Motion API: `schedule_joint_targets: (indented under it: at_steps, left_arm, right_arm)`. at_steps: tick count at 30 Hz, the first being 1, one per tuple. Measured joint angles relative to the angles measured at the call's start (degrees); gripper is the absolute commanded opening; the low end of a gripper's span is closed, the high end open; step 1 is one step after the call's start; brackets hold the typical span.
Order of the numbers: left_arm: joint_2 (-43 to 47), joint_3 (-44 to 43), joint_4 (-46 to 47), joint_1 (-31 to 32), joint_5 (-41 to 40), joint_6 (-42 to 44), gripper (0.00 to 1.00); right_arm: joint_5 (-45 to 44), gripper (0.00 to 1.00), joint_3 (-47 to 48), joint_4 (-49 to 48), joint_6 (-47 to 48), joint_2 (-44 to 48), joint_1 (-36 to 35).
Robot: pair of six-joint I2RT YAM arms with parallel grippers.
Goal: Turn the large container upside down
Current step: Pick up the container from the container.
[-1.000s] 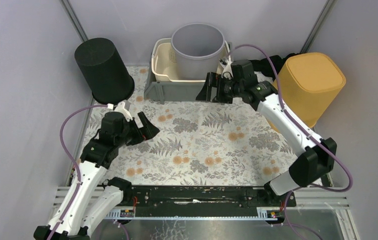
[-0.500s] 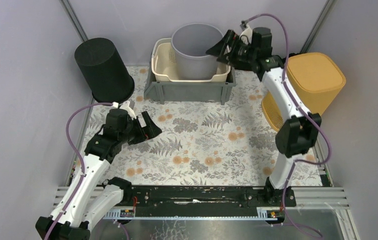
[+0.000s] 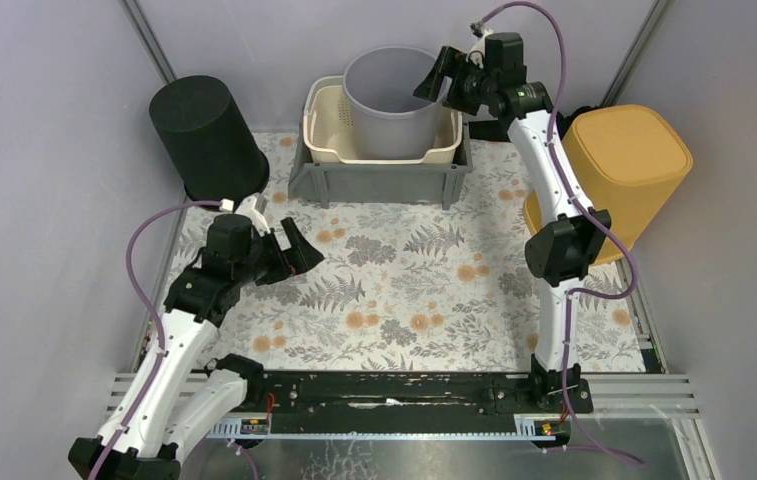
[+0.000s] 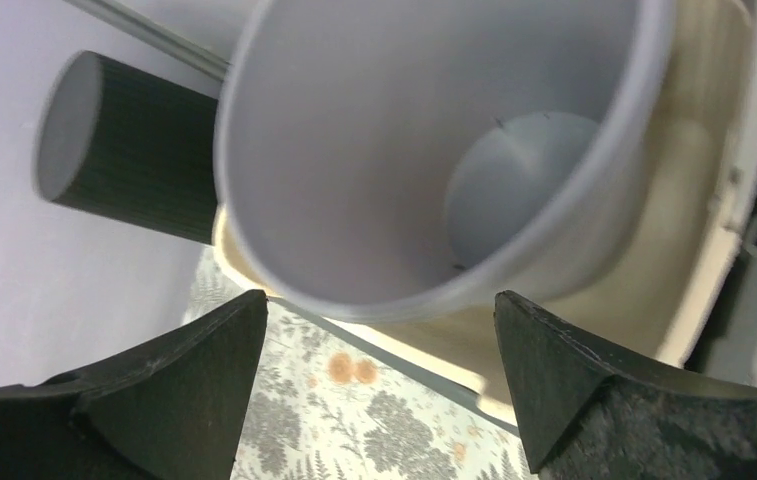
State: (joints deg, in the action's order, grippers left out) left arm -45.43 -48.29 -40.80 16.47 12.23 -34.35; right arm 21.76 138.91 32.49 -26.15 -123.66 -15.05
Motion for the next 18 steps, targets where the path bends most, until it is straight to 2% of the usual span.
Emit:
schedule_joint_targets:
  at_steps: [4,10,15,18]
  left_arm:
    - [0.17,-1.05,-0.02,0.00,-0.02,0.00,1.00]
    - [-0.02,-1.40,-0.07,0.00,-0.02,0.00,1.00]
    - [-0.28,-1.92,-0.11,0.00,-0.28,0.02,1.00]
    - [-0.42,-2.27,-0.20,0.00,-0.63,0.04,1.00]
  right_arm:
    - [-4.66,0.90,-3.61,2.43,1.36,0.83,-0.20]
    - [-9.25,0.89,-2.05,6.01,2.43,-0.55,-0.22]
    - [-10.32,0.81,-1.05,4.90,1.70,-2.43,-0.22]
    - [-10.32,0.72,-0.85,4.22,1.27,-3.02,-0.24]
